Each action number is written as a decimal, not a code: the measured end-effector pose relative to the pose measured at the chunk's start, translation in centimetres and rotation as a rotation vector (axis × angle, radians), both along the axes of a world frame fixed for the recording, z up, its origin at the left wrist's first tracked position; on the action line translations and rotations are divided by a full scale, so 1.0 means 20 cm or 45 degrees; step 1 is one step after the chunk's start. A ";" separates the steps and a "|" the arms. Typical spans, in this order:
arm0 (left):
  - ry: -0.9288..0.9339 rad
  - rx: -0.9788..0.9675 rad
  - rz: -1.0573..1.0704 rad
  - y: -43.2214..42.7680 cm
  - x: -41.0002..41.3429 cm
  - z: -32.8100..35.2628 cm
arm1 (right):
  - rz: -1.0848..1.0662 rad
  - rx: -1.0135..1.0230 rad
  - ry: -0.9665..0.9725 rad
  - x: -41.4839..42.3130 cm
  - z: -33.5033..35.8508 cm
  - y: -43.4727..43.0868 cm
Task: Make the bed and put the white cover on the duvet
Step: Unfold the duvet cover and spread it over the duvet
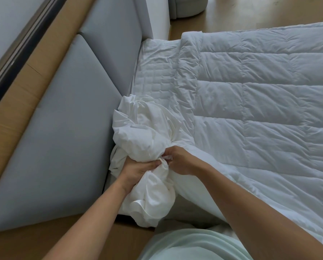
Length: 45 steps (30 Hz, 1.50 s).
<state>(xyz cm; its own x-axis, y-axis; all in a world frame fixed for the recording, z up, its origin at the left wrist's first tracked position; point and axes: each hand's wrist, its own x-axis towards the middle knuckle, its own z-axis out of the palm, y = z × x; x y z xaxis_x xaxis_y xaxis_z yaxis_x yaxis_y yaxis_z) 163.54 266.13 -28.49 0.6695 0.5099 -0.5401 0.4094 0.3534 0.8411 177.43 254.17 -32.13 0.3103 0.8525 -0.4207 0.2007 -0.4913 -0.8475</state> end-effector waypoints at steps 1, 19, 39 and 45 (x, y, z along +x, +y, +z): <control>0.000 -0.014 -0.026 -0.01 0.01 0.01 | -0.028 -0.002 0.048 0.00 -0.01 0.00; 0.042 -0.222 -0.044 0.08 0.05 0.05 | -0.349 0.004 0.329 0.06 -0.04 -0.02; 0.260 -0.363 -0.185 0.06 0.11 0.06 | -0.437 -0.032 0.338 0.01 -0.09 0.00; 0.073 -0.689 -0.124 0.09 0.09 0.07 | -0.528 -0.079 0.408 0.02 -0.09 0.01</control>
<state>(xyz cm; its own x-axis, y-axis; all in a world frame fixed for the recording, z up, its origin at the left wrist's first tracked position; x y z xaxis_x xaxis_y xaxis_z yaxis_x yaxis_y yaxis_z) 165.41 267.86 -27.03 0.6616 0.0867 -0.7448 0.5015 0.6872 0.5256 177.87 254.42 -33.95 0.4636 0.6561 -0.5955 -0.2854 -0.5256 -0.8014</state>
